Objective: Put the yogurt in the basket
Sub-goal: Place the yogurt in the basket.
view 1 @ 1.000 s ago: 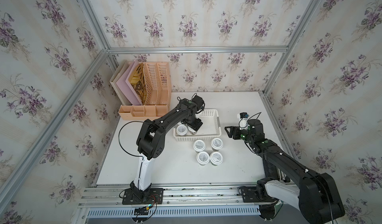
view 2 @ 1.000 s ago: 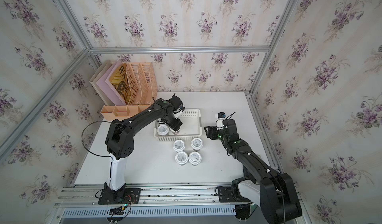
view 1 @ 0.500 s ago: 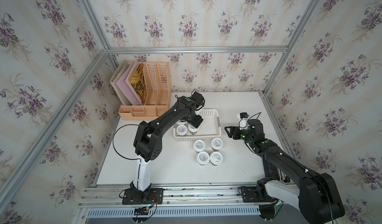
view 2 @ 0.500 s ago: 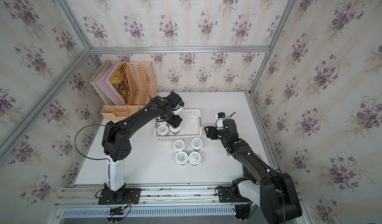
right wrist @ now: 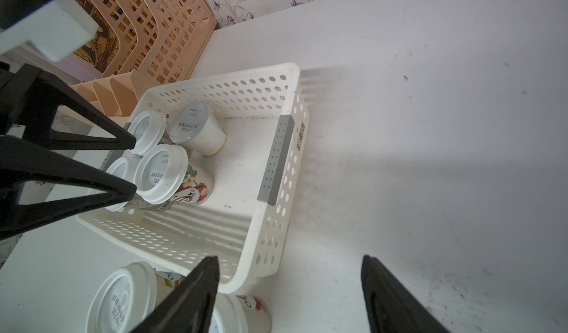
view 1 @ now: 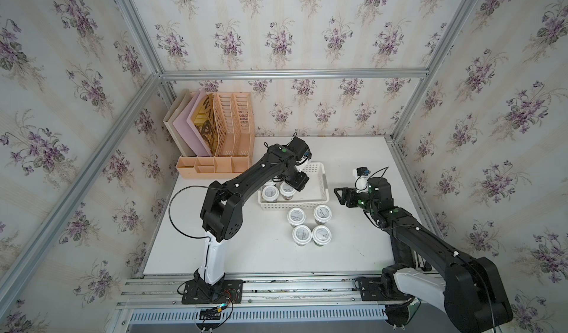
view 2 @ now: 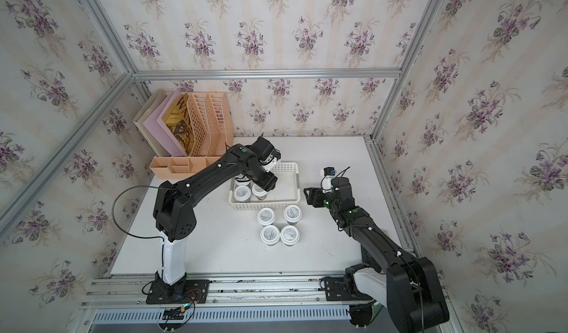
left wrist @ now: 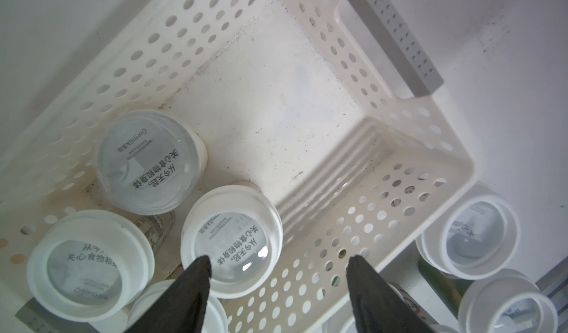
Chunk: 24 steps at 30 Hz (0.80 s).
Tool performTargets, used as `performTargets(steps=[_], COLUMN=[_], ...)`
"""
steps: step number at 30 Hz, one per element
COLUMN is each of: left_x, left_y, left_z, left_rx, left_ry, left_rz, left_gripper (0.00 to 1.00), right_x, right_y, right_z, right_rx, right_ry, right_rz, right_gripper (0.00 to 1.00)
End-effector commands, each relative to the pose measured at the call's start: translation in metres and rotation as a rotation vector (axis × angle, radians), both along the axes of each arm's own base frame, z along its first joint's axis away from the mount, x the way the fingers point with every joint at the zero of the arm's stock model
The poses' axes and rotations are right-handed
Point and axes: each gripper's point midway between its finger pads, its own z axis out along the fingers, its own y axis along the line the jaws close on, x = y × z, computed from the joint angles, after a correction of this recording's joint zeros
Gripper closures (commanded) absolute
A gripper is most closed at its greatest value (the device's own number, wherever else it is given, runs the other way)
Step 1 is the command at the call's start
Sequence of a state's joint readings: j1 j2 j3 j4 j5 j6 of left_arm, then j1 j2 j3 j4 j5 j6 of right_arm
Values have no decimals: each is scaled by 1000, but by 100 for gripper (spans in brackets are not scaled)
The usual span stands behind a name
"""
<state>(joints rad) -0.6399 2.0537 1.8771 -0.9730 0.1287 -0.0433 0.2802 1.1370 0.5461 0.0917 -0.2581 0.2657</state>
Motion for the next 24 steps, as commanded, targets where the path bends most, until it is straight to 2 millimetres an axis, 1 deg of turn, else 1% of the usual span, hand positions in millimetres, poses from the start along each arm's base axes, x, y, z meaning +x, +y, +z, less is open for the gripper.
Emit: performTargets(steps=[1, 7, 10, 18, 24], left_x=[6, 9, 9, 5, -1], left_y=[4, 11, 9, 11, 16], left_z=[-6, -18, -21, -24, -31], left_rx=[30, 73, 70, 75, 89], left_ry=[-17, -21, -15, 1, 19], left_rz=[19, 27, 23, 26, 30], left_gripper=[23, 23, 23, 25, 25], right_x=[2, 2, 2, 2, 2], right_y=[1, 1, 1, 1, 1], right_z=[4, 3, 3, 2, 4], right_rx=[0, 1, 1, 0, 1], right_ry=[-13, -11, -11, -10, -12], right_rz=[2, 3, 3, 3, 2], right_gripper=[22, 22, 22, 22, 22])
